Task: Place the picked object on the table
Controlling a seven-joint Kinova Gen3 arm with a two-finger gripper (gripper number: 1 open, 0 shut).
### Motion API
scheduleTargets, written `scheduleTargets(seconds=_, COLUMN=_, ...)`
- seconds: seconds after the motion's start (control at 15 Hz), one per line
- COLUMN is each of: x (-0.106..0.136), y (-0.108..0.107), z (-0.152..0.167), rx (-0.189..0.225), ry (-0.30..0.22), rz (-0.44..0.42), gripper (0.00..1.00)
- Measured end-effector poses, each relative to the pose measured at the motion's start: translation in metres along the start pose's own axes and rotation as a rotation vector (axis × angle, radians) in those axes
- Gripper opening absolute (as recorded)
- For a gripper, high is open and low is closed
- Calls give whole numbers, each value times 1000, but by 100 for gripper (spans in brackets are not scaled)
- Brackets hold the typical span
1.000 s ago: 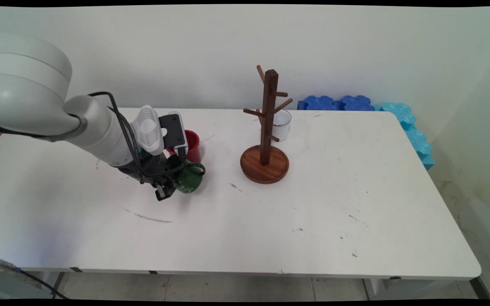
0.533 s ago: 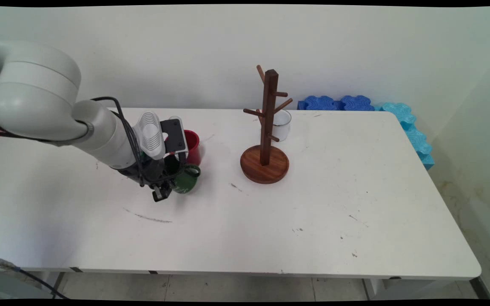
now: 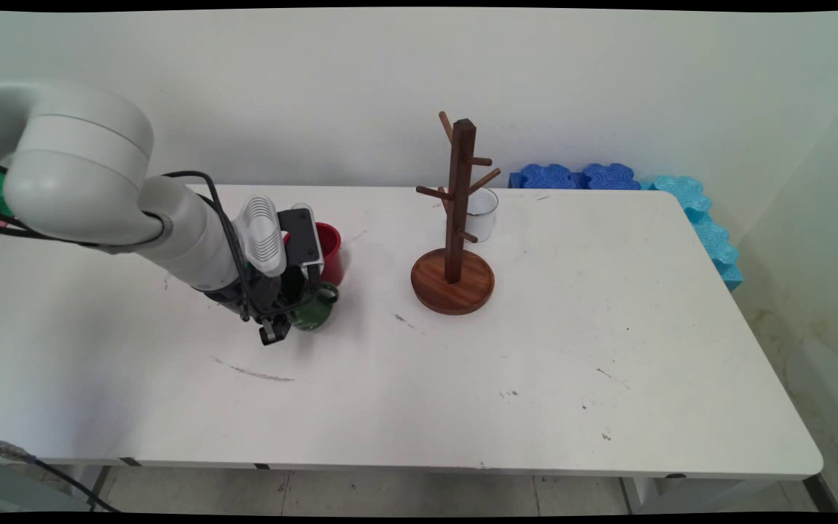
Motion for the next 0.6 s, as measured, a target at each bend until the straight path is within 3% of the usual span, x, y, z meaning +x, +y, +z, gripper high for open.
scheduleTargets(seconds=0.07, x=0, y=0, z=1, rx=1, ry=-2, rz=1, gripper=0)
scheduleTargets(seconds=0.13, x=0, y=-1, z=2, rx=3, ry=-5, rz=1, gripper=100)
scheduleTargets(seconds=0.6, x=2, y=-3, z=8, rx=5, ry=-8, rz=8, gripper=100)
